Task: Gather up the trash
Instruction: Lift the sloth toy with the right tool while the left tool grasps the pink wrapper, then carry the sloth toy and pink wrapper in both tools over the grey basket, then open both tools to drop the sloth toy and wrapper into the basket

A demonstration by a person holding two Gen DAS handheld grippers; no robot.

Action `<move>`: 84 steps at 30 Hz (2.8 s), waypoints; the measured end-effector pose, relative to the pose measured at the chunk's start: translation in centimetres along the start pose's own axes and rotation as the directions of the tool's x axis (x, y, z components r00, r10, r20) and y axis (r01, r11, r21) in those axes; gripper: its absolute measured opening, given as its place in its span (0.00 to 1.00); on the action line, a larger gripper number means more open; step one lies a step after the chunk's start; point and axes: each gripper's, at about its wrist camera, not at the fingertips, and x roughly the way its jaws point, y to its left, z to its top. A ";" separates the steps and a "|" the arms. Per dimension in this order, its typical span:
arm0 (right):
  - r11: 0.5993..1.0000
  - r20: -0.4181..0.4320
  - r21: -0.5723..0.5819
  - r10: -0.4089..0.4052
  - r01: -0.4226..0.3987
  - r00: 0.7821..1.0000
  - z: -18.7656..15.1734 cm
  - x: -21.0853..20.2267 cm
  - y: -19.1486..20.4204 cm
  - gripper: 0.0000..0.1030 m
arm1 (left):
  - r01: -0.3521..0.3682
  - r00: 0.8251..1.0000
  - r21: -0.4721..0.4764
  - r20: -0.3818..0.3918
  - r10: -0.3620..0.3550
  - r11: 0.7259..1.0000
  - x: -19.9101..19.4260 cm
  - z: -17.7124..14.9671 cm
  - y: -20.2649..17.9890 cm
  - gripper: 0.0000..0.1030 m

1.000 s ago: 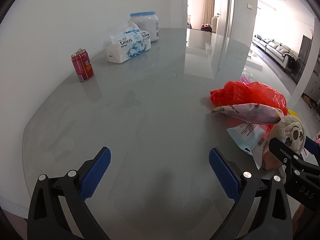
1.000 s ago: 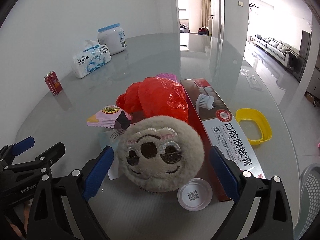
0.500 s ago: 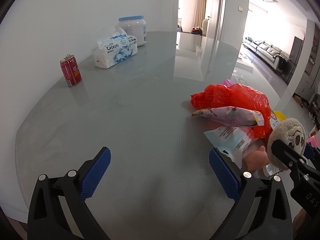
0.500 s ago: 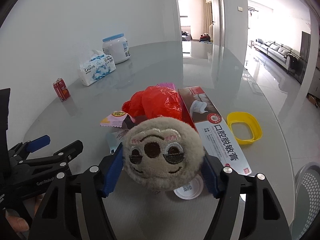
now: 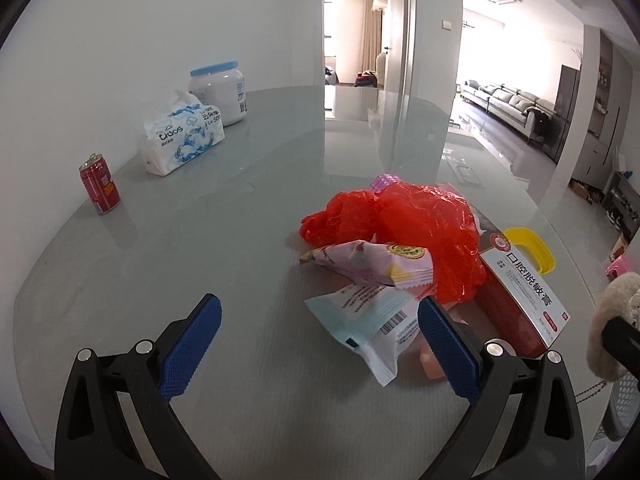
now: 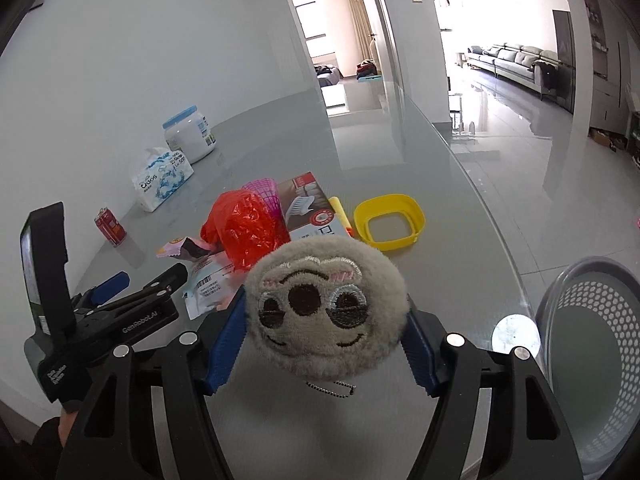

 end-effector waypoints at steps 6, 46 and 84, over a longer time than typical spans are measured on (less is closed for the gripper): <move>0.999 0.006 0.038 0.018 -0.018 1.000 -0.4 -0.5 -1.5 0.66 | -0.051 0.998 0.026 0.034 0.050 0.998 1.0 0.5 -1.8 0.94; 0.993 0.064 0.115 -0.004 -0.003 0.998 -2.8 -5.4 -4.5 0.66 | 0.189 0.969 0.092 0.146 -0.201 0.978 -8.4 0.4 -3.6 0.19; 0.862 -0.001 0.421 -0.312 0.283 0.950 -11.0 -10.9 -27.7 0.67 | 0.591 0.805 0.415 -0.242 -0.542 0.692 -6.2 -6.7 -33.5 0.33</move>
